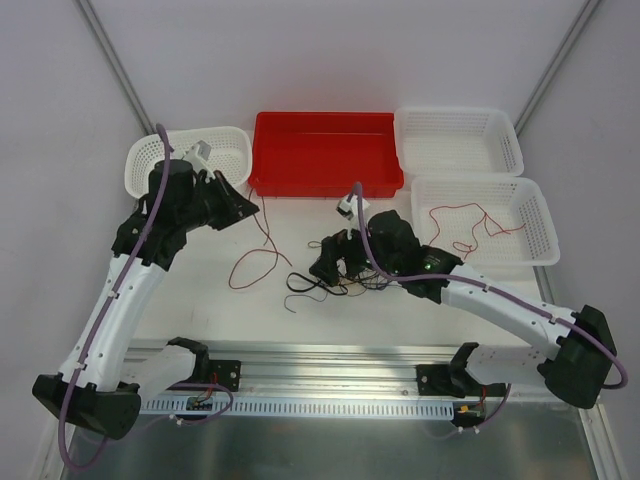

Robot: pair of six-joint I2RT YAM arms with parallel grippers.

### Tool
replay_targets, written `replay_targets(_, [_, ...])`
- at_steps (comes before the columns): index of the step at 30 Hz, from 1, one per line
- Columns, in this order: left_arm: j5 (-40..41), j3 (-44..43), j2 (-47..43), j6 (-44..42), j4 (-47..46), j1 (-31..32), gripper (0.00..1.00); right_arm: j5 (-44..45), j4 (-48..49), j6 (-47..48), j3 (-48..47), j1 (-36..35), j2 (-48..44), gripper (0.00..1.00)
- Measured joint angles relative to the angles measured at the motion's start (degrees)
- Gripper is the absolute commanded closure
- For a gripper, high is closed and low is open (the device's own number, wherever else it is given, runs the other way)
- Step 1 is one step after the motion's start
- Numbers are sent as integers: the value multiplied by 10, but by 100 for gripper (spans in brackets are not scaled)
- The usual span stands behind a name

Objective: Untangle the cables

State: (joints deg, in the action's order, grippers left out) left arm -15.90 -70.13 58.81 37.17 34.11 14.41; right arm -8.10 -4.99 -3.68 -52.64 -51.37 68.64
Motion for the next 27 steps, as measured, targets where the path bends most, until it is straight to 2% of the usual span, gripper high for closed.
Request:
replay_targets(5, [11, 47, -3, 61, -52, 29, 100, -23, 84, 5, 0, -31, 28, 10])
replay_targets(10, [21, 75, -16, 104, -82, 39, 100, -43, 158, 6, -2, -42, 102, 16])
replay_targets(18, [26, 92, -35, 134, -115, 40, 100, -45, 201, 6, -23, -48, 196, 23])
replay_targets(21, [26, 102, -42, 141, -121, 40, 100, -42, 215, 6, -39, -48, 212, 30])
replay_targets(24, [26, 114, -49, 147, -125, 40, 100, -38, 228, 5, -55, -48, 225, 48])
replay_targets(25, [26, 116, -51, 148, -125, 40, 100, -36, 232, 4, -59, -48, 228, 61])
replay_targets(27, [26, 120, -53, 148, -125, 40, 100, -32, 238, 4, -61, -48, 231, 75])
